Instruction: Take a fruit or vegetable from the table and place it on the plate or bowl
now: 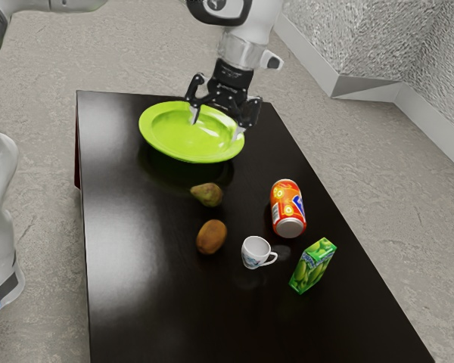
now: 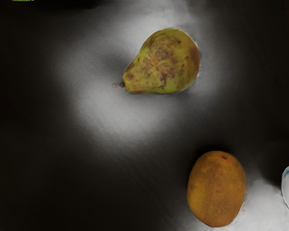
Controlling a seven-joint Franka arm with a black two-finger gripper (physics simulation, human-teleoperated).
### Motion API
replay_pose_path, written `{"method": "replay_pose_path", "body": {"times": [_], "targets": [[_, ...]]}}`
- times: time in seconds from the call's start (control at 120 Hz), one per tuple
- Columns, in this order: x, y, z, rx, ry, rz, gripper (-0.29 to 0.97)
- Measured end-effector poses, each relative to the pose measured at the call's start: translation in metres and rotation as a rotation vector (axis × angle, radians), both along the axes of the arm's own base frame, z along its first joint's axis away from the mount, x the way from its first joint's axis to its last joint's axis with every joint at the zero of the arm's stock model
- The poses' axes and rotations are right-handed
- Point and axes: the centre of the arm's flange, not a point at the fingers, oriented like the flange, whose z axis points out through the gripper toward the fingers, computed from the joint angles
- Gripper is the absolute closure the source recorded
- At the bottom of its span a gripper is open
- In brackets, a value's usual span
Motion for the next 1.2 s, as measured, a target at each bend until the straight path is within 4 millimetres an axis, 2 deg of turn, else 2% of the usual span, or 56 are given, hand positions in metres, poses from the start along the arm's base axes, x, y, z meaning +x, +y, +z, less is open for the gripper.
{"method": "replay_pose_path", "body": {"times": [0.167,0.242,0.45,0.6,0.7,0.783,0.95,1.05,1.108,1.2], "targets": [[0.011,-0.006,0.014,0.019,-0.094,0.296,0.00],[0.012,-0.016,0.020,0.021,-0.110,0.387,0.00],[0.012,-0.024,0.027,0.032,-0.110,0.599,0.00],[0.010,-0.019,0.036,0.016,-0.143,0.526,0.00],[0.015,0.005,0.043,0.019,-0.184,0.427,0.00],[0.018,0.013,0.042,0.038,-0.208,0.288,0.00],[0.037,0.029,0.010,0.096,-0.180,-0.001,0.00],[0.031,0.049,-0.037,0.106,-0.121,-0.159,0.00],[0.028,0.045,-0.064,0.115,-0.120,-0.276,0.00],[0.023,0.045,-0.095,0.113,-0.143,-0.422,0.00]]}}
